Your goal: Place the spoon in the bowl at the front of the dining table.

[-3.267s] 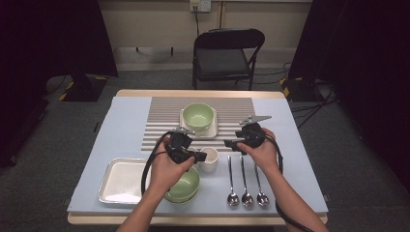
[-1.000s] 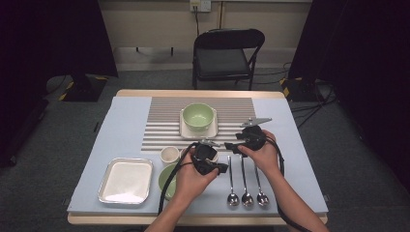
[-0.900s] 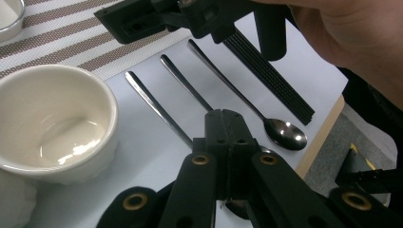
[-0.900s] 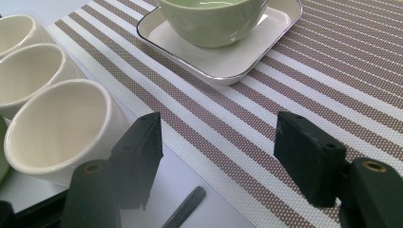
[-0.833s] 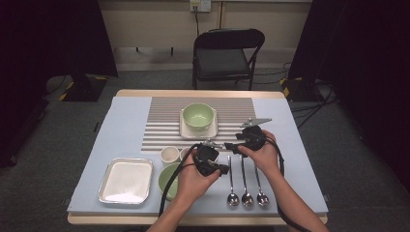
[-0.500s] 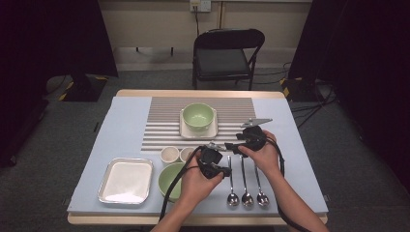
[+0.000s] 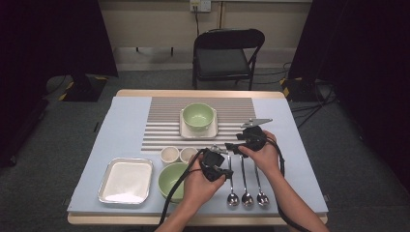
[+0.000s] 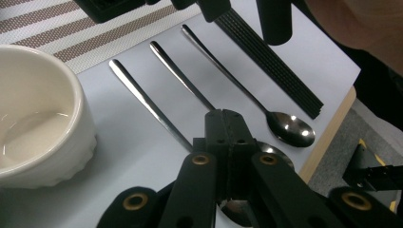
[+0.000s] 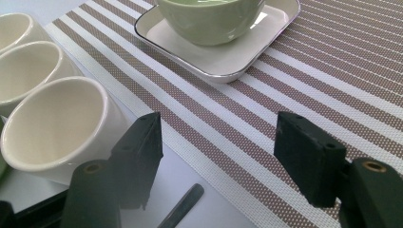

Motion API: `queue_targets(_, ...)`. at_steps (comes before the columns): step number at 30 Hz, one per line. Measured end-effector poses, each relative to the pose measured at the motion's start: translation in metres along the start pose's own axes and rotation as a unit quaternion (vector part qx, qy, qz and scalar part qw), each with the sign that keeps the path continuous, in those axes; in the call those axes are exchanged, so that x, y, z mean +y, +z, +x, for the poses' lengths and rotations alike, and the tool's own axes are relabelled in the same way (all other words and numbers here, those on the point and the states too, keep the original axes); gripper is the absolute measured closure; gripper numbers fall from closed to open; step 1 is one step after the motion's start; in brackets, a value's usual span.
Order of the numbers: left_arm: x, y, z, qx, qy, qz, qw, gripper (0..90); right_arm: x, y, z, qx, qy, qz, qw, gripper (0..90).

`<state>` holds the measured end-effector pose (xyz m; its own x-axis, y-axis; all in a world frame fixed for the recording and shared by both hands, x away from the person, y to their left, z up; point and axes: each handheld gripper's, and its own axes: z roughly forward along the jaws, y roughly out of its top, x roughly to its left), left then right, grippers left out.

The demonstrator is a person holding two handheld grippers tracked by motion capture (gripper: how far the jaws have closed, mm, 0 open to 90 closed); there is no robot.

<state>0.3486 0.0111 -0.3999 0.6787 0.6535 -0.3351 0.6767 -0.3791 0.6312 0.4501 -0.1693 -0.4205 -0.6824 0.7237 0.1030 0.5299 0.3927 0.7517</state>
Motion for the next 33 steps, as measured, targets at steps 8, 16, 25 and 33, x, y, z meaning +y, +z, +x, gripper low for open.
queue_targets(8,-0.003,0.006,-0.004,0.0,0.008,0.005,1.0,90.0,-0.001,-0.001,0.0,0.001,0.002,0.0,1.0,33.0)
queue_targets(16,-0.006,0.013,-0.009,0.001,0.009,0.008,0.9999,90.0,-0.003,-0.001,-0.002,0.001,0.003,0.001,1.0,33.0)
queue_targets(25,-0.011,0.02,-0.012,-0.003,0.01,0.015,0.9998,90.0,-0.006,-0.002,-0.002,-0.001,0.004,-0.001,1.0,33.0)
queue_targets(33,-0.015,0.025,-0.013,-0.006,0.012,0.019,0.9997,90.0,-0.008,-0.001,-0.001,0.001,0.005,0.0,1.0,32.9)
